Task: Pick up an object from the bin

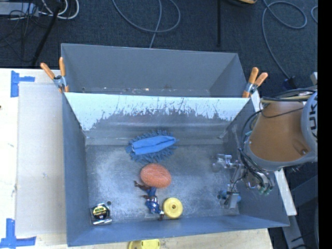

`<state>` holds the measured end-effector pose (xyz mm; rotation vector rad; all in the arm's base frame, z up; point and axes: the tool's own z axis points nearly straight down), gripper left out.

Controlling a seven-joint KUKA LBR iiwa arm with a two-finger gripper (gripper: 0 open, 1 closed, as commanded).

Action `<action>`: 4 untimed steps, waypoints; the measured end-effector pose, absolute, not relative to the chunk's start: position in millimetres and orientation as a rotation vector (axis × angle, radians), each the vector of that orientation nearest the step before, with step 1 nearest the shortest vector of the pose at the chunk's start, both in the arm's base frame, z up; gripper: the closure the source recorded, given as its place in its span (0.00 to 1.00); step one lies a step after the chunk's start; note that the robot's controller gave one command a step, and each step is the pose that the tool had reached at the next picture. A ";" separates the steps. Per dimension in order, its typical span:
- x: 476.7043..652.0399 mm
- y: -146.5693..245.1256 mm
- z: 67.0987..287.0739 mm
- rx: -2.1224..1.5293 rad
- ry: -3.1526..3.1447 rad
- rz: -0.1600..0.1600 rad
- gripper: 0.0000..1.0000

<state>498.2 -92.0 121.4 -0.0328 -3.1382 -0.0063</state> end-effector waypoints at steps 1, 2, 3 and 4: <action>504.0 -137.5 69.4 -0.088 -3.136 -0.003 0.00; 480.2 -151.7 70.3 0.151 -3.138 -0.012 1.00; 480.3 -151.7 70.3 0.152 -3.138 -0.012 1.00; 478.6 -151.0 76.7 0.152 -3.133 -0.013 1.00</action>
Offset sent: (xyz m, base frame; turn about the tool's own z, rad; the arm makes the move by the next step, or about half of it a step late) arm -0.0193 -0.0642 -0.0514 -0.1137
